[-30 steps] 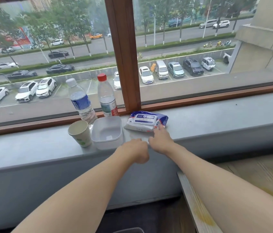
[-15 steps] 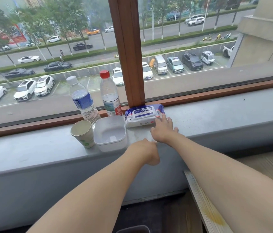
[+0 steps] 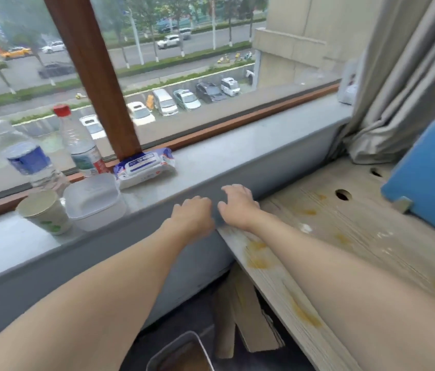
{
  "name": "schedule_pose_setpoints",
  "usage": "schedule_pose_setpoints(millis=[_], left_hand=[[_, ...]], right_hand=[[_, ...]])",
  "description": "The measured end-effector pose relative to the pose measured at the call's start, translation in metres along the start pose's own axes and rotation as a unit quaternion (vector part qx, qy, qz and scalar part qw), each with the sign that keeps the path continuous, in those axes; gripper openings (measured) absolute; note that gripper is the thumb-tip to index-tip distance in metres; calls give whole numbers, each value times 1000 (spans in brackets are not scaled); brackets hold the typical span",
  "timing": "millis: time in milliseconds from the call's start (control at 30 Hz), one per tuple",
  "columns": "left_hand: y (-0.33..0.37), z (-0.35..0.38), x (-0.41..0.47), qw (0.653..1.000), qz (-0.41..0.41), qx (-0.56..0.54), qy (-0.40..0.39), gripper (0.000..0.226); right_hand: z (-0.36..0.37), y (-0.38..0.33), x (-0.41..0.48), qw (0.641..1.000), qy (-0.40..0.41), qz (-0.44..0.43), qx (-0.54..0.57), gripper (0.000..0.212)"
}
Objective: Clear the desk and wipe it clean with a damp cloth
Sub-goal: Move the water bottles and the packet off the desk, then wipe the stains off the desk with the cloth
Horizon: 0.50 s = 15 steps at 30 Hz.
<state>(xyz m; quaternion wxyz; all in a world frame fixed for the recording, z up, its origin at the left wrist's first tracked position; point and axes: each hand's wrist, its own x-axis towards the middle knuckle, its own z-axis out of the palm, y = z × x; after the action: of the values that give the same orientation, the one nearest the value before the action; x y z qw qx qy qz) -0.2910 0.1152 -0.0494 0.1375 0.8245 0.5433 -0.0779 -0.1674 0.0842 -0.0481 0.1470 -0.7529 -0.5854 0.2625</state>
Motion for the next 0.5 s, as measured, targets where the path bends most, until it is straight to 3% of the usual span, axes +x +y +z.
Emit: schedule_pose_setpoints(millis=[100, 300, 500], left_hand=[[58, 11, -8, 996, 84, -11, 4, 11], [202, 60, -49, 961, 276, -5, -16, 34], [365, 128, -147, 892, 446, 22, -63, 28]], right_hand=[[-16, 46, -46, 997, 46, 57, 35, 51], [-45, 150, -166, 964, 136, 191, 127, 42], [-58, 265, -328, 893, 243, 317, 208, 38]])
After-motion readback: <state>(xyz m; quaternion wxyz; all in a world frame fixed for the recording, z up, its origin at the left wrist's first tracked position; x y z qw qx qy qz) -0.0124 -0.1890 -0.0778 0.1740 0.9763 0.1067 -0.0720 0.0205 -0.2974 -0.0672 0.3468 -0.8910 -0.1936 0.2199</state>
